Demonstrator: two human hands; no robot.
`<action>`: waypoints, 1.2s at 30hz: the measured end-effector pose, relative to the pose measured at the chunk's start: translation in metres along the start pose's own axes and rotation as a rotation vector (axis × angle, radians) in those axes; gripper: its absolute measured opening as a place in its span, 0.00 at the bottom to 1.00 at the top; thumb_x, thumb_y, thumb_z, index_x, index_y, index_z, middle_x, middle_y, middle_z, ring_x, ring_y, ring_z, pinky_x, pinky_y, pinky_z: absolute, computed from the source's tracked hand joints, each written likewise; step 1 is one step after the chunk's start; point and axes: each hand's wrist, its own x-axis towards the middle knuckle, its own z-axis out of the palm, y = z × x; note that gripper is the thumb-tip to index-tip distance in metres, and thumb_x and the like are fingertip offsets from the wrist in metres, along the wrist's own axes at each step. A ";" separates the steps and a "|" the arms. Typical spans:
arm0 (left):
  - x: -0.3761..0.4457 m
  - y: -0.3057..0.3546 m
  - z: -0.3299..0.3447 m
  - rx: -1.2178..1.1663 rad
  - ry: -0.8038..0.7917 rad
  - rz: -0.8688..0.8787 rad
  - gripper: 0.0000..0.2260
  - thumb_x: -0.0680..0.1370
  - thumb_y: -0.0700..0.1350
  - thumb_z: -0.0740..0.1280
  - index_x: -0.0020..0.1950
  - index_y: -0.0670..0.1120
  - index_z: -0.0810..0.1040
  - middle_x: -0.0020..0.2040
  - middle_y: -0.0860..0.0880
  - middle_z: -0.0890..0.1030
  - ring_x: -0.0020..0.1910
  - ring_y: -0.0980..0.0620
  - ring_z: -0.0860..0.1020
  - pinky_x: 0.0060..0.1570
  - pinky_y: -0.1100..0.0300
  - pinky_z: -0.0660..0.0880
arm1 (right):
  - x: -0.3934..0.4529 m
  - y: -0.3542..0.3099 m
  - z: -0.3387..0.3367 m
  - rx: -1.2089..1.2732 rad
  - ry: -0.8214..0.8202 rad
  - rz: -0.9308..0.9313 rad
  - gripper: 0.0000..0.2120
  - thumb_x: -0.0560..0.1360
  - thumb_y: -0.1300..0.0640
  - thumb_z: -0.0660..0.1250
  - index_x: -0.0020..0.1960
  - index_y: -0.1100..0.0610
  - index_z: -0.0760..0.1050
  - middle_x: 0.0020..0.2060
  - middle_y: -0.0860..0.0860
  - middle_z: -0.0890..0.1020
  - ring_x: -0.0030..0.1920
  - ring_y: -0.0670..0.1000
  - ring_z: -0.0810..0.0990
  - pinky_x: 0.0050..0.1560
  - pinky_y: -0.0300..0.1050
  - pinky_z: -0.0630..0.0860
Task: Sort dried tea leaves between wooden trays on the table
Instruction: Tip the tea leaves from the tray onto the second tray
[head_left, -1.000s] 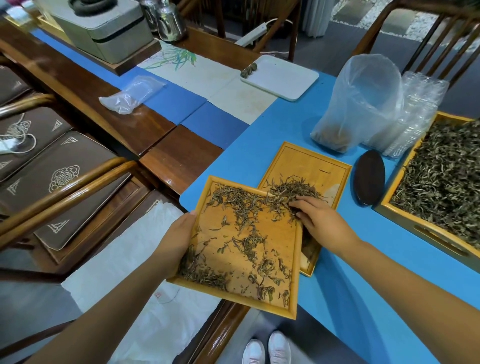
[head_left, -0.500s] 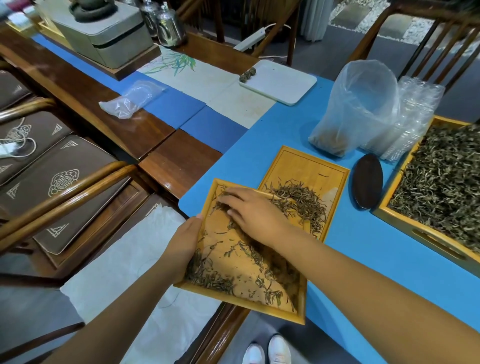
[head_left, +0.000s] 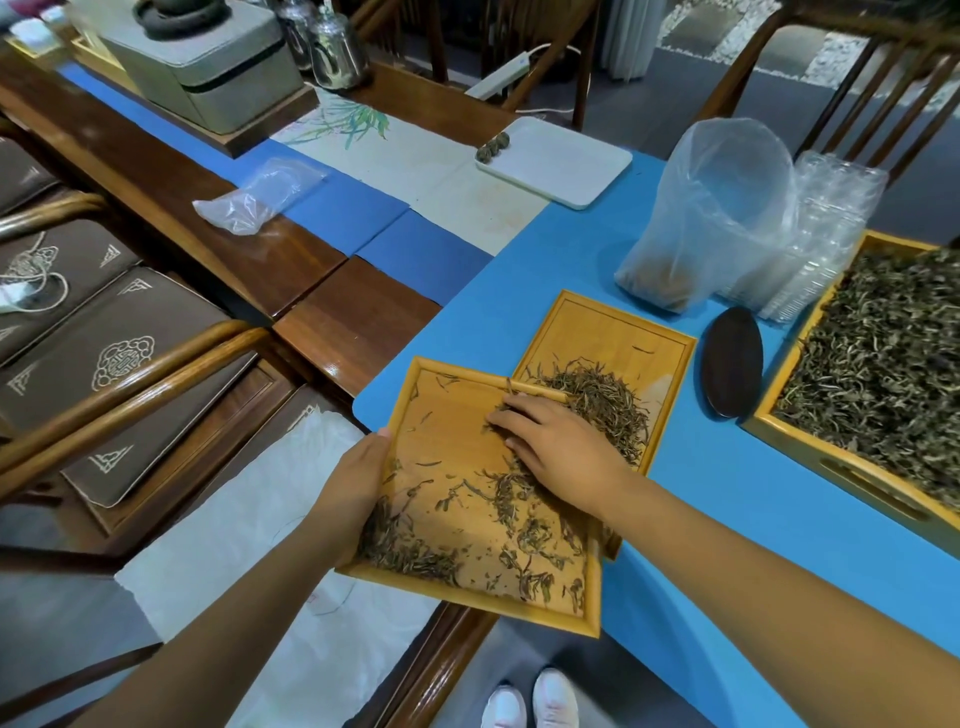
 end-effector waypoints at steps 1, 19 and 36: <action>0.001 -0.001 -0.001 0.006 -0.003 0.006 0.20 0.79 0.62 0.50 0.49 0.54 0.78 0.44 0.49 0.85 0.46 0.47 0.83 0.47 0.51 0.79 | -0.003 0.004 0.000 -0.007 0.006 0.009 0.19 0.80 0.55 0.56 0.71 0.51 0.64 0.71 0.52 0.66 0.72 0.53 0.62 0.71 0.48 0.60; 0.002 0.003 -0.007 -0.061 0.030 -0.019 0.20 0.79 0.60 0.50 0.47 0.51 0.77 0.34 0.51 0.85 0.36 0.52 0.84 0.28 0.63 0.75 | -0.035 0.019 -0.021 0.031 0.064 0.011 0.16 0.79 0.54 0.58 0.66 0.53 0.70 0.67 0.52 0.72 0.68 0.54 0.69 0.68 0.47 0.64; 0.001 0.006 -0.006 -0.072 -0.019 0.014 0.20 0.80 0.61 0.50 0.47 0.53 0.78 0.38 0.52 0.85 0.37 0.54 0.84 0.27 0.64 0.77 | -0.058 -0.014 0.010 0.026 -0.108 -0.275 0.18 0.80 0.52 0.57 0.70 0.51 0.67 0.70 0.53 0.68 0.72 0.52 0.64 0.72 0.48 0.57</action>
